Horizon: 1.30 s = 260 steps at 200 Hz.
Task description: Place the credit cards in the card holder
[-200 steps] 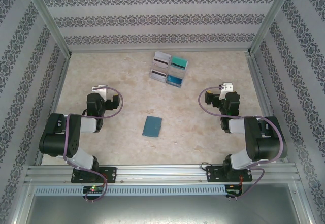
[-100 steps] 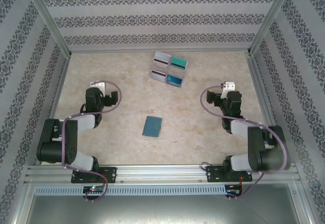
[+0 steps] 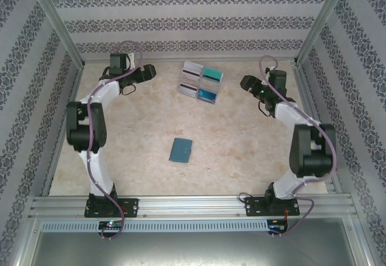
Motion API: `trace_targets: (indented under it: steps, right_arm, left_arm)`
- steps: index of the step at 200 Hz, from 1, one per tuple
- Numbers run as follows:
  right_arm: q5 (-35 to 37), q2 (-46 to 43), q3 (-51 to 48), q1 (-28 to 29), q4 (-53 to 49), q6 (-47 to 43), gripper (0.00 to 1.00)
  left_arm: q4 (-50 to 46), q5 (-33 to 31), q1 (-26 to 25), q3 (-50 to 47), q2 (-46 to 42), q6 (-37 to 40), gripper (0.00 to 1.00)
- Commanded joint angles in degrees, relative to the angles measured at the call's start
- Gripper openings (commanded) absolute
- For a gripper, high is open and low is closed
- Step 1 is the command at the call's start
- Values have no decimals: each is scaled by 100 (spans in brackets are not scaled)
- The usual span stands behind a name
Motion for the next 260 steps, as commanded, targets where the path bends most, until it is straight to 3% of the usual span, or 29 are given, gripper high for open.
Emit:
trace_targets:
  steps: [1, 17, 45, 65, 102, 115, 134, 158, 217, 260]
  right_arm:
    - [-878, 588, 705, -26, -505, 964, 79]
    - [-1232, 1148, 1168, -9, -438, 1320, 75]
    - [-1470, 1839, 1684, 39, -233, 1796, 70]
    - [-1217, 2016, 1906, 81, -221, 1899, 70]
    - [-1406, 2778, 2507, 53, 128, 2663, 66]
    - [-1493, 3021, 2705, 67, 288, 2942, 57]
    - [-1488, 3249, 3076, 144, 172, 3001, 52]
    - [-1726, 3634, 3667, 279, -83, 3012, 45]
    - [-2520, 4346, 4685, 487, -625, 2956, 45]
    - [-3209, 4751, 5381, 550, -1452, 2512, 42]
  left_arm:
    - [-957, 1099, -38, 1328, 1007, -666, 95]
    - [-1444, 1514, -148, 2510, 1888, -880, 90]
    - [-1865, 1548, -426, 3850, 2799, -956, 90]
    - [-1310, 1614, -459, 4023, 3125, -1555, 90]
    - [-854, 1511, -506, 4537, 3602, -2097, 88]
    - [-646, 1462, -549, 4681, 3736, -2319, 87]
    - [-546, 1506, -616, 5037, 4008, -2605, 81]
    - [-309, 1448, -790, 5072, 4090, -2749, 74]
    - [-347, 1762, -1007, 4888, 4025, -2851, 70]
    - [-293, 1820, -1179, 3886, 3302, -2556, 70]
